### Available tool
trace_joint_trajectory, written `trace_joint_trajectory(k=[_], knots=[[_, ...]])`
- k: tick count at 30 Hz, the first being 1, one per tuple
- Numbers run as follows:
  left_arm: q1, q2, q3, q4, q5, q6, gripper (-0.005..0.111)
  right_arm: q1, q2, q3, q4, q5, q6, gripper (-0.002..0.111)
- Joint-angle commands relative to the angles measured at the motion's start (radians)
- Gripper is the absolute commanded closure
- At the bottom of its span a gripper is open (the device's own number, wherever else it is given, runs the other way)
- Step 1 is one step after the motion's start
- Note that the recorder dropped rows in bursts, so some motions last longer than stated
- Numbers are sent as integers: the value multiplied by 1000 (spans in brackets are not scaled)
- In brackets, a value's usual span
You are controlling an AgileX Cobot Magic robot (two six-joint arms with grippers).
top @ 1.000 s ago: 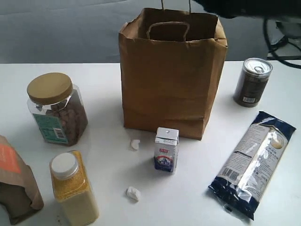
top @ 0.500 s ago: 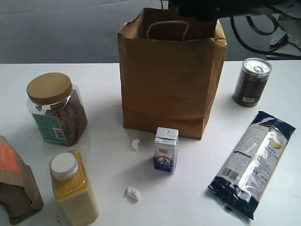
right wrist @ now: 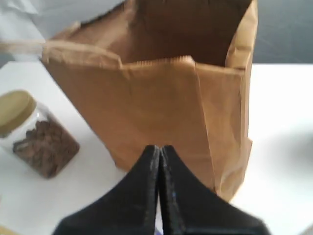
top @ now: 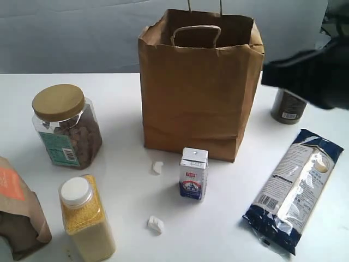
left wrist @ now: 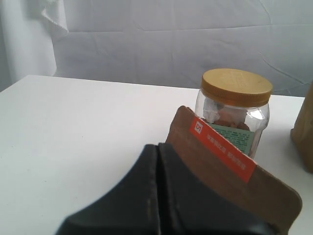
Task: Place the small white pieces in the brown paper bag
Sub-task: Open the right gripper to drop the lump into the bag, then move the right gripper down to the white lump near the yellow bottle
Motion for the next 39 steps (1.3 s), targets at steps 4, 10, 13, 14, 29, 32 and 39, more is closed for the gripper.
trace_joint_trajectory(k=[4, 10, 13, 14, 29, 32, 39], knots=[[-5, -3, 4, -8, -4, -5, 107, 68, -75, 81, -29, 256, -15, 108], [-5, -3, 4, -8, -4, -5, 107, 363, -24, 81, -64, 300, 43, 108], [-5, -3, 4, -8, -4, -5, 107, 443, 71, 81, -69, 300, 47, 108], [-5, -3, 4, -8, -4, -5, 107, 467, 113, 81, -75, 295, 47, 108], [-5, -3, 4, -8, -4, -5, 107, 537, 589, -251, -125, 366, 47, 77], [-5, -3, 4, -8, -4, -5, 107, 537, 649, -310, -125, 381, 49, 74], [-5, -3, 4, -8, -4, -5, 107, 537, 769, -394, -218, 383, 121, 74]])
